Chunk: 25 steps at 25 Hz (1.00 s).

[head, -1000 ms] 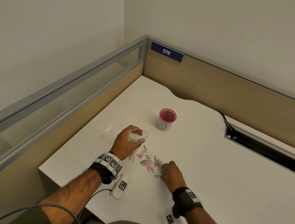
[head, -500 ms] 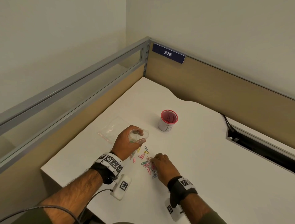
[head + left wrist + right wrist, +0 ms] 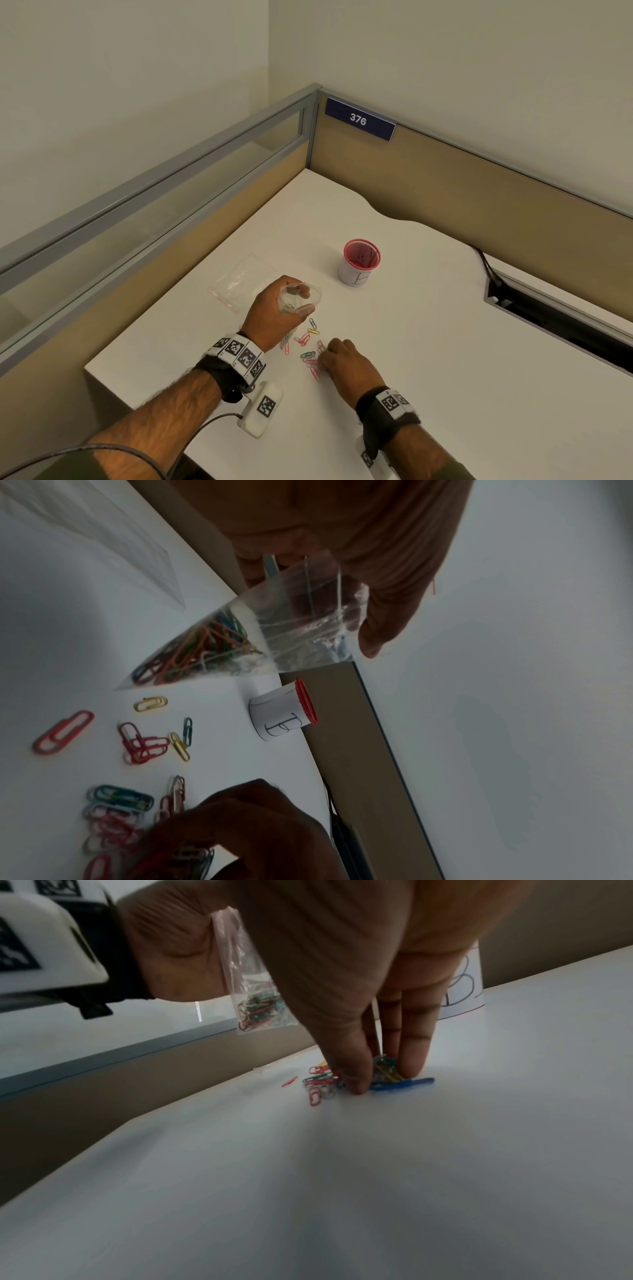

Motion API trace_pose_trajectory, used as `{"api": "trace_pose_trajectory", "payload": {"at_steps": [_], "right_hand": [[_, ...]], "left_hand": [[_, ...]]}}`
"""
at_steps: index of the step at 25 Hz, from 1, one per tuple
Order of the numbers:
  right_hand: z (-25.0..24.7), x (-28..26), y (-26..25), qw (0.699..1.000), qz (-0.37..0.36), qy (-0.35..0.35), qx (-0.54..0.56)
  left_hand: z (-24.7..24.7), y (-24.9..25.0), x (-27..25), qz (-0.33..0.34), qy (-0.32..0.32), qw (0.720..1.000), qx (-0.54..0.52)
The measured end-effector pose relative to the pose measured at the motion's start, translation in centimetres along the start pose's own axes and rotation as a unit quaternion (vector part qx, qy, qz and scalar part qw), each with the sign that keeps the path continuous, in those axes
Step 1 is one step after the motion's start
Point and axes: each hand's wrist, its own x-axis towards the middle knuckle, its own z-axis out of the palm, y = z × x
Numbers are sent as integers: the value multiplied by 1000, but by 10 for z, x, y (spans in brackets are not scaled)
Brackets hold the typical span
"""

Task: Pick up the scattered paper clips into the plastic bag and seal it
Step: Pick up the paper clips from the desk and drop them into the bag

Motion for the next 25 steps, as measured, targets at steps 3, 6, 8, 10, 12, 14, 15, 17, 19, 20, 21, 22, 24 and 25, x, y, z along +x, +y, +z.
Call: {"api": "trace_pose_trajectory", "payload": {"at_steps": [3, 6, 8, 10, 12, 14, 15, 17, 19, 20, 21, 22, 24, 25], "right_hand": [[-1, 6, 5, 1000, 16, 8, -2], [-3, 10, 16, 997, 60, 26, 38], [-8, 10, 25, 990, 106, 47, 85], [-18, 8, 33, 978, 142, 72, 135], [-34, 4, 34, 961, 160, 106, 199], [-57, 1, 27, 934, 161, 150, 283], [-70, 0, 21, 918, 153, 176, 320], [-99, 1, 7, 894, 125, 223, 368], [-125, 3, -10, 875, 89, 258, 400], [-135, 5, -18, 867, 70, 269, 412], [-143, 6, -25, 863, 54, 275, 421], [-147, 9, -31, 862, 41, 275, 424], [-149, 15, -41, 872, 30, 262, 413], [-147, 17, -45, 881, 29, 251, 400]], "left_hand": [[-2, 1, 1, -4, 1, 1000, 1], [-3, 1, 2, -7, 3, 1000, 8], [-4, 0, 3, -8, 1, 1000, 11], [-3, 0, 4, -10, 3, 1000, 9], [-1, 0, 5, -14, 5, 1000, 5], [2, 0, 5, -15, 1, 1000, 7], [3, 0, 5, -15, -2, 1000, 11], [7, 0, 6, -17, -8, 1000, 17], [10, 2, 6, -18, -11, 999, 25], [11, 3, 6, -17, -14, 999, 28], [11, 4, 6, -14, -16, 999, 28], [12, 5, 6, -9, -17, 999, 28], [12, 8, 6, -5, -18, 999, 27], [12, 8, 7, -4, -20, 1000, 23]]}}
